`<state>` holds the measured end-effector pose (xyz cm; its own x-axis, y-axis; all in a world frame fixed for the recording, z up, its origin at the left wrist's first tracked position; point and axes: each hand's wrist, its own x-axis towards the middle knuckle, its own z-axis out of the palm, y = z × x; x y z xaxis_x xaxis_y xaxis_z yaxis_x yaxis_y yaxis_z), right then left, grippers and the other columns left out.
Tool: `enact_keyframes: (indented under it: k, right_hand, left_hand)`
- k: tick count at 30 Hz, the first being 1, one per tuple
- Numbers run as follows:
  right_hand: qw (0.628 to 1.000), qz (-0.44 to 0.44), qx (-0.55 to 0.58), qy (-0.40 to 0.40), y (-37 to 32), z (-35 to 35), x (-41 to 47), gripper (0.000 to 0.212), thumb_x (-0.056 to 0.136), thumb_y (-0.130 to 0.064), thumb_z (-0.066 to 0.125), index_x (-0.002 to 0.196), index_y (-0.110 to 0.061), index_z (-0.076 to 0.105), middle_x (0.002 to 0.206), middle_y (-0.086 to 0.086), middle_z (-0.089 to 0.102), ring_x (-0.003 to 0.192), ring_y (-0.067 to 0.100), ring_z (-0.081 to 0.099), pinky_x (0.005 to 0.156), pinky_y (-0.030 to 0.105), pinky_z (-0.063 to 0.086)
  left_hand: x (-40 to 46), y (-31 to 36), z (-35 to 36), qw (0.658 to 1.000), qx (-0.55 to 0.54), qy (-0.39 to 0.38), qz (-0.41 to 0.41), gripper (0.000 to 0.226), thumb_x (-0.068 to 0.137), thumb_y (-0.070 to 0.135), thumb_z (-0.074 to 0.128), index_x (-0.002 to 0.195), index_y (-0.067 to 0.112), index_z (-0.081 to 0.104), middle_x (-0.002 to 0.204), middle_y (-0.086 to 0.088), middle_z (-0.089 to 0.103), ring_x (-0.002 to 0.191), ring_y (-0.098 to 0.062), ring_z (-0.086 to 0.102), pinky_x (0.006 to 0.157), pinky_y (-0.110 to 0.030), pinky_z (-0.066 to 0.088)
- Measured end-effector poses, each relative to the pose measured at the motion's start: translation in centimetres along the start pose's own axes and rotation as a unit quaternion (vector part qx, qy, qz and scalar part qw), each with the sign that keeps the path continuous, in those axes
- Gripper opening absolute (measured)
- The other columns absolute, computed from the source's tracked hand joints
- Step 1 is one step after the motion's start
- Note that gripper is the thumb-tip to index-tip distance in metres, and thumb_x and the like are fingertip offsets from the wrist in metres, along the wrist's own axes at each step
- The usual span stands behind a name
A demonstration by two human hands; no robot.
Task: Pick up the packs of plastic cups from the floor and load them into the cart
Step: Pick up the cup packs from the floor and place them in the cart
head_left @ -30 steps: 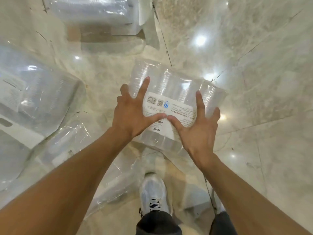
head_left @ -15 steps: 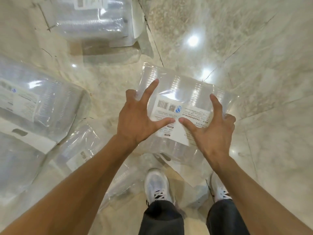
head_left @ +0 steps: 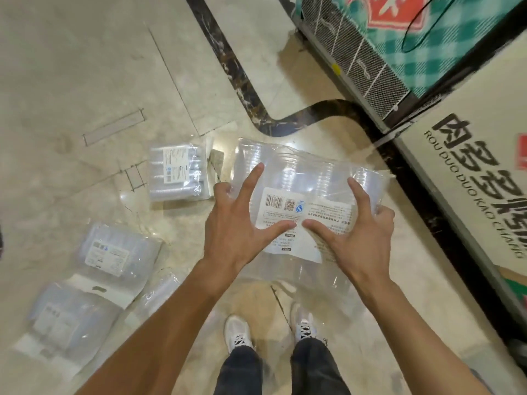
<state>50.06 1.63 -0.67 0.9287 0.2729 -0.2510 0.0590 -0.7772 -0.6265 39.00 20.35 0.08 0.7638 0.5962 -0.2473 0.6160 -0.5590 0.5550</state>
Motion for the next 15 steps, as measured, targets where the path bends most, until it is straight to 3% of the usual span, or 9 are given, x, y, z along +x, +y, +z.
enact_keyframes:
  k: [7, 11, 15]
  right_hand:
    - [0.996, 0.004, -0.020, 0.083, -7.4, -21.0, -6.7, 0.109, 0.061, -0.095, 0.064, 0.155, -0.054, 0.024, 0.125, 0.016, 0.044, 0.121, 0.033, 0.041, 0.103, 0.045, 0.044]
    - [0.988, 0.016, -0.046, 0.144, -9.4, -29.5, -12.1, 0.110, 0.061, -0.100, 0.055, 0.155, -0.051, 0.026, 0.122, 0.017, 0.048, 0.116, 0.035, 0.045, 0.094, 0.041, 0.042]
    - [0.973, 0.036, -0.060, 0.218, -9.7, -35.8, -17.9, 0.109, 0.061, -0.098, 0.058, 0.154, -0.050, 0.029, 0.123, 0.021, 0.051, 0.114, 0.037, 0.046, 0.097, 0.047, 0.045]
  left_hand:
    - [-7.6, 18.2, -12.7, 0.998, -0.007, 0.005, 0.066, 0.115, 0.059, 0.092, 0.067, 0.154, 0.061, 0.011, 0.136, -0.007, 0.034, 0.127, -0.030, 0.053, 0.096, -0.044, 0.053]
    - [-12.0, 24.9, -17.2, 0.991, -0.009, 0.001, 0.136, 0.112, 0.062, 0.093, 0.065, 0.155, 0.060, 0.012, 0.139, -0.010, 0.036, 0.128, -0.033, 0.053, 0.094, -0.044, 0.054]
    - [-16.1, 29.9, -19.1, 0.979, -0.030, -0.014, 0.202, 0.111, 0.063, 0.091, 0.067, 0.155, 0.060, 0.012, 0.140, -0.010, 0.038, 0.124, -0.032, 0.055, 0.095, -0.045, 0.055]
